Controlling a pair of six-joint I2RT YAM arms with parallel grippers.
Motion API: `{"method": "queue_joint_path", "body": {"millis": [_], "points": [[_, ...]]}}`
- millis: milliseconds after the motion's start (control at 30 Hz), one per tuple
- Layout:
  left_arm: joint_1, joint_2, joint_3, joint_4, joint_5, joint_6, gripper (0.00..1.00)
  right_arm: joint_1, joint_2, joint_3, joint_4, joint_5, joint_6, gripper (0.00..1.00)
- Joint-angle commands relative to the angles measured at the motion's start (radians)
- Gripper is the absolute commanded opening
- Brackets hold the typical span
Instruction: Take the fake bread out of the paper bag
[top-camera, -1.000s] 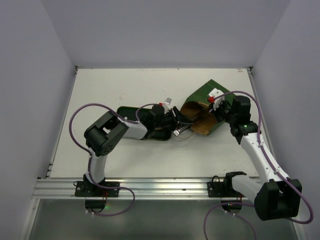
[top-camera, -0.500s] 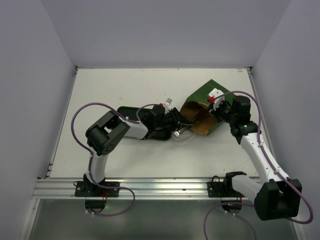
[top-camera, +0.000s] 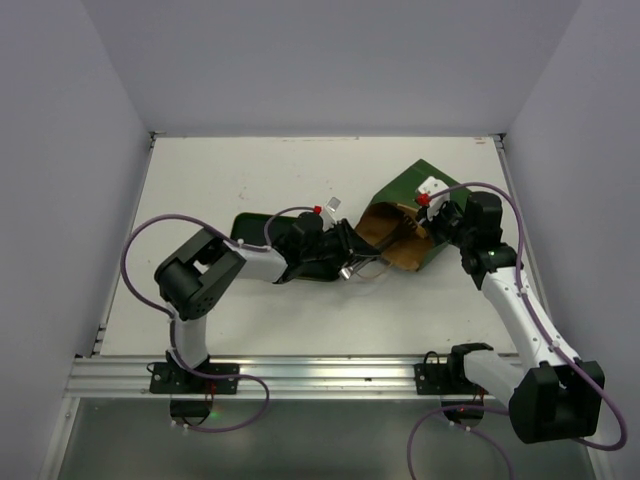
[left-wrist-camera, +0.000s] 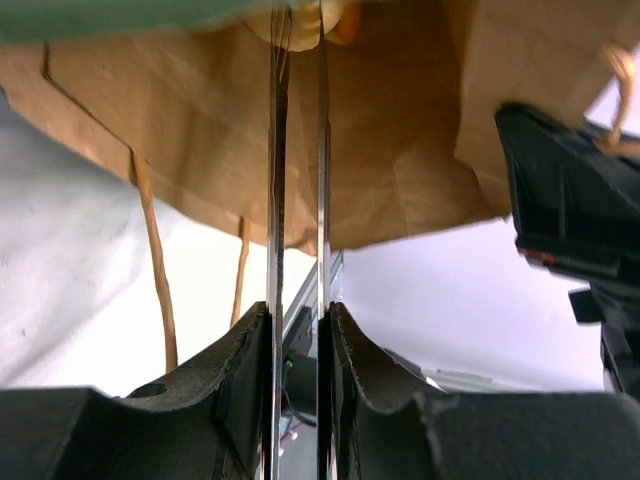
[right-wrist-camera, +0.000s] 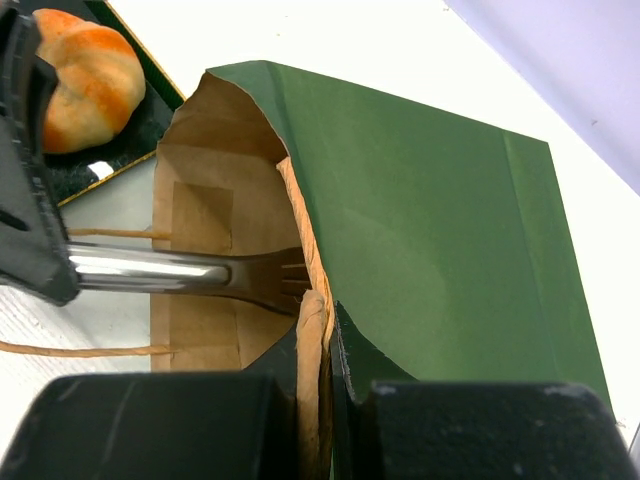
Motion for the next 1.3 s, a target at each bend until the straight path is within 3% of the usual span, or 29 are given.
{"method": "queue_joint_path", "body": {"millis": [0,267,867,1267], "points": [[-0.003,-0.084,-0.04,0.02,0.026,0.069,0.0,-0.001,-0.023,-0.002,0.042,-0.002,0.016,0.02],[-0.003,-0.156,-0.112,0.052,0.041,0.103,0.0,-0.001,-0.022,-0.003,0.056,0.03,0.028,0.02],[0.009,-0.384,-0.264,-0.037,0.054,0.21,0.0,-0.012,-0.023,-0.002,0.076,0.061,0.061,0.01],[0.074,-0.702,-0.379,-0.279,0.103,0.342,0.0,-0.024,-0.025,-0.003,0.107,0.106,0.102,0.0]]}}
